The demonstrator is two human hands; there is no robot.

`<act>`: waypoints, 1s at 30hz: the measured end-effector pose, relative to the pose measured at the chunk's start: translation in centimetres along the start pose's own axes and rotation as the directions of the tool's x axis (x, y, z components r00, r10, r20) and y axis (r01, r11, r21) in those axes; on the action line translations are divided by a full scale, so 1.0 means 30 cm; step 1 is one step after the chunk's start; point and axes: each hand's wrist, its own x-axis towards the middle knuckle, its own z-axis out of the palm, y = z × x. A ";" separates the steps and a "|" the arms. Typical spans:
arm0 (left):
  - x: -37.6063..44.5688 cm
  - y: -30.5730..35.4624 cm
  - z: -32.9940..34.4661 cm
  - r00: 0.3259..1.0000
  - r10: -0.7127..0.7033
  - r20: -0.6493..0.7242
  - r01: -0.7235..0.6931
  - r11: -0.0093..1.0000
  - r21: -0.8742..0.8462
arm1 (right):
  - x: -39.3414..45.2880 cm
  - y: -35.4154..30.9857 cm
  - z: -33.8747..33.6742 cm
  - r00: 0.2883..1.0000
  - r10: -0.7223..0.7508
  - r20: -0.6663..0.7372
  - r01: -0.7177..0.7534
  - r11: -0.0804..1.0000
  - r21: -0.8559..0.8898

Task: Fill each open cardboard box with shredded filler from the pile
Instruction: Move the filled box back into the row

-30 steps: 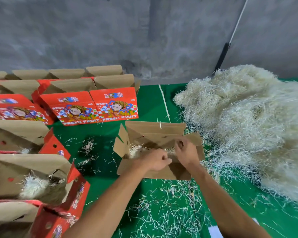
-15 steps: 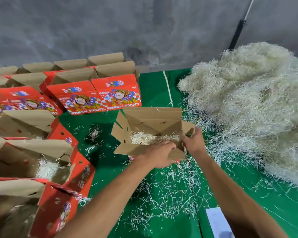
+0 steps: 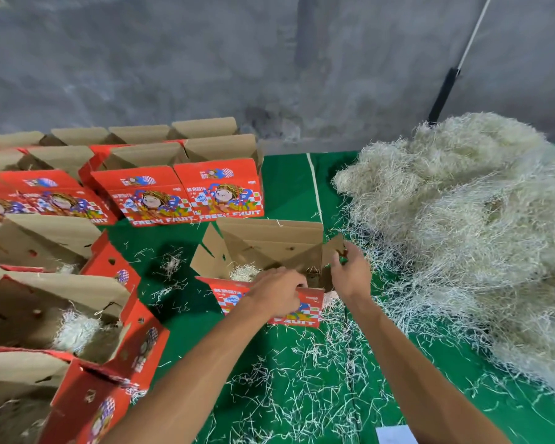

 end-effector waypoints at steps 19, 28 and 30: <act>0.165 -0.113 -0.055 0.992 0.002 -0.124 0.029 0.967 0.254 | 0.048 -0.180 0.144 0.867 0.231 0.442 -0.434 0.787 0.439; 0.099 -0.219 -0.084 0.991 -0.010 -0.133 0.041 0.973 0.228 | 0.045 -0.192 0.282 0.820 0.314 0.479 -0.503 0.794 0.341; 0.076 -0.267 -0.093 0.992 -0.021 -0.126 0.050 0.971 0.232 | 0.032 -0.215 0.331 0.818 0.314 0.482 -0.510 0.784 0.355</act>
